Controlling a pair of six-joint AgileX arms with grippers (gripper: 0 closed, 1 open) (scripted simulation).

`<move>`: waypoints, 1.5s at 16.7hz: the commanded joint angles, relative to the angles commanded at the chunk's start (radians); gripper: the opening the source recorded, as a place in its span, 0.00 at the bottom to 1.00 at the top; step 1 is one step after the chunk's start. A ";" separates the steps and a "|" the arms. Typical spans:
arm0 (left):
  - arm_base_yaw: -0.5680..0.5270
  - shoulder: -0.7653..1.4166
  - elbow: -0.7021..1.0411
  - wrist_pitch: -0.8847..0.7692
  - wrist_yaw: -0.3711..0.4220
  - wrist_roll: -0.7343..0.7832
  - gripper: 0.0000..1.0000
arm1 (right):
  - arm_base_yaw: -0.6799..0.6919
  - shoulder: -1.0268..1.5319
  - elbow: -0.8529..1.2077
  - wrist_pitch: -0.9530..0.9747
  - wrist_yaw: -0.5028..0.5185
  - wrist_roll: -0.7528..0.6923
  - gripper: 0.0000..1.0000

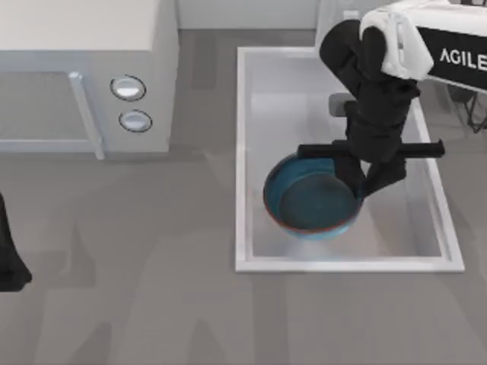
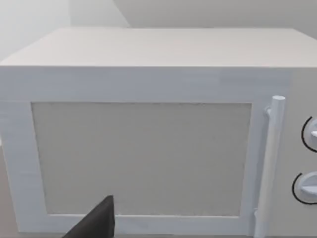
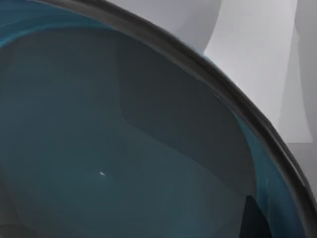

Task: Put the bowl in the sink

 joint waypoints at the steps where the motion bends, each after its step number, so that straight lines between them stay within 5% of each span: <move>1: 0.000 0.000 0.000 0.000 0.000 0.000 1.00 | 0.000 -0.019 0.031 -0.051 0.000 0.000 0.00; 14: 0.000 0.000 0.000 0.000 0.000 0.000 1.00 | 0.019 -0.099 0.032 -0.082 0.034 -0.033 0.00; 25: 0.000 0.000 0.000 0.000 0.000 0.000 1.00 | 0.111 -0.279 -0.365 0.713 0.306 -0.189 0.00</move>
